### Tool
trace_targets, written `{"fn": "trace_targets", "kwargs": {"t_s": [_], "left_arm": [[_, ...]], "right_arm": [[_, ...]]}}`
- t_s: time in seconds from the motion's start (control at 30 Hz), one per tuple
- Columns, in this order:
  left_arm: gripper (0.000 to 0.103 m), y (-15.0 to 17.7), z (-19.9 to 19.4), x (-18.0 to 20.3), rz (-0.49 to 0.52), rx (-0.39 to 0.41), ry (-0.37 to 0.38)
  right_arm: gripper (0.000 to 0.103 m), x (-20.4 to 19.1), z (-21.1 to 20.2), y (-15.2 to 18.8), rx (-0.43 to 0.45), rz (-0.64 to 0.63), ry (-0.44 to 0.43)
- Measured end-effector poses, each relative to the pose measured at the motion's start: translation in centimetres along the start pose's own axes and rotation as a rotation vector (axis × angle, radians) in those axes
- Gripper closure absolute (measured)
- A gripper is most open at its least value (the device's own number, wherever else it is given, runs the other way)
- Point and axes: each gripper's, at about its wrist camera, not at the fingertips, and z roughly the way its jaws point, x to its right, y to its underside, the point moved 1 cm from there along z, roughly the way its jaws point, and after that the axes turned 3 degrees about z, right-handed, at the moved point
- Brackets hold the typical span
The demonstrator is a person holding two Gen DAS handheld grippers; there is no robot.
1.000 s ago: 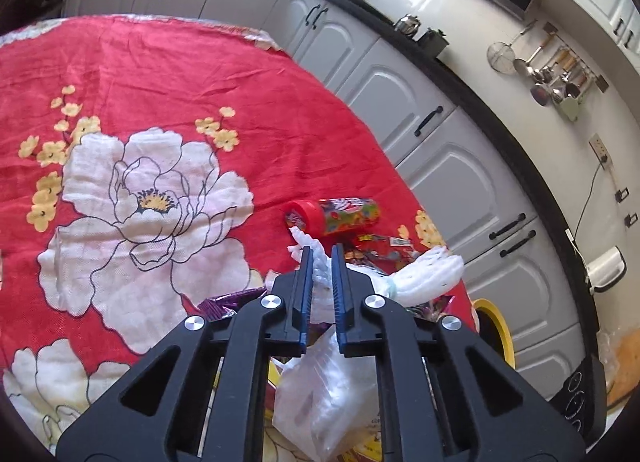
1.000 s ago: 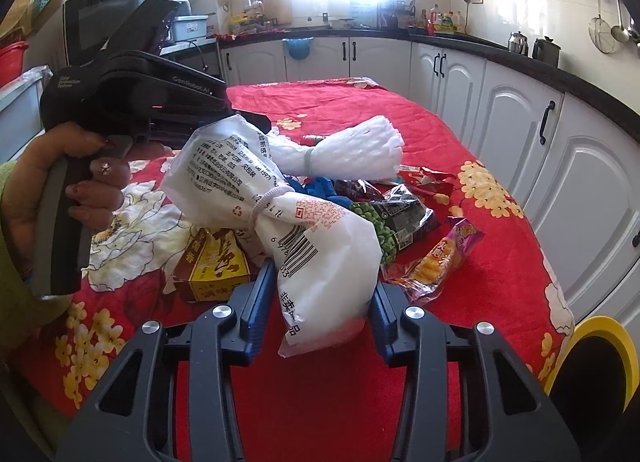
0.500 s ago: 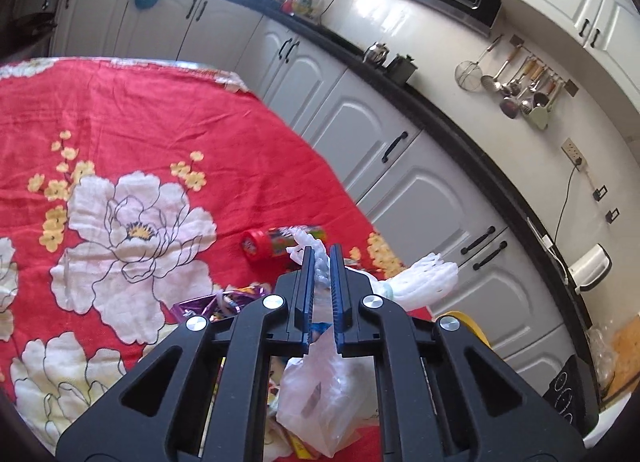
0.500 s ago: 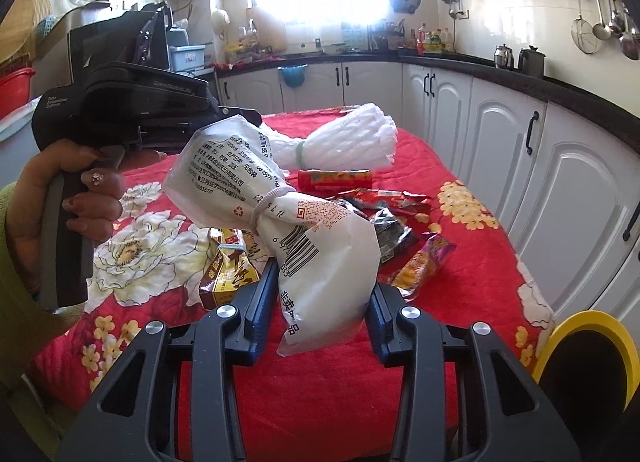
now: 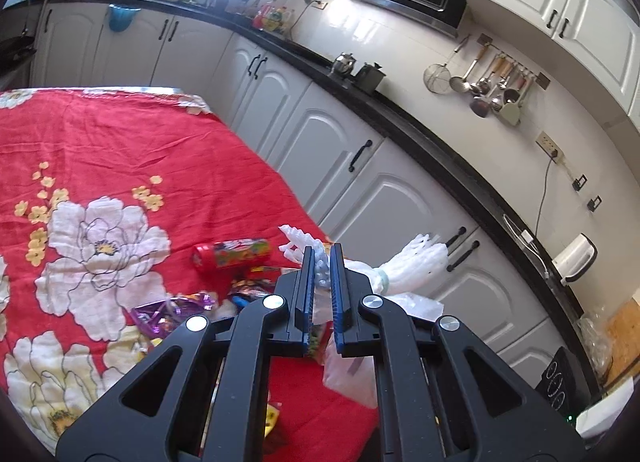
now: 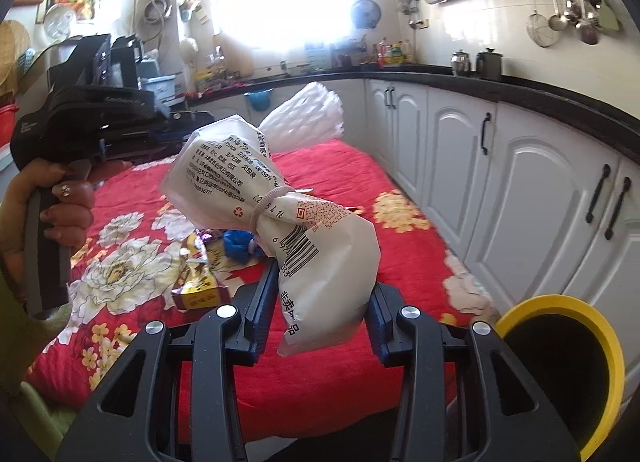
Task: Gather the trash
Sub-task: 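Carry the white foam net with the left tool while the right tool carries the printed bag over the bin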
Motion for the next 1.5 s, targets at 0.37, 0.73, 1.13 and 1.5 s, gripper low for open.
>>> {"fn": "trace_targets", "kwargs": {"t_s": [0.37, 0.73, 1.13, 1.5], "left_arm": [[0.099, 0.4, 0.9, 4.2, 0.053, -0.004, 0.055], [0.099, 1.5, 2.5, 8.0, 0.111, -0.026, 0.092], [0.100, 3.3, 4.6, 11.6, 0.168, -0.052, 0.110], [0.100, 6.1, 7.5, 14.1, 0.196, -0.116, 0.126]], "right_arm": [[0.065, 3.0, -3.2, 0.0, 0.047, 0.029, 0.077], [0.065, 6.7, -6.5, 1.6, 0.070, 0.070, 0.166], [0.065, 11.4, -9.4, 3.7, 0.088, 0.158, 0.264], [0.065, 15.9, -11.7, 5.5, 0.096, 0.260, 0.348]]}}
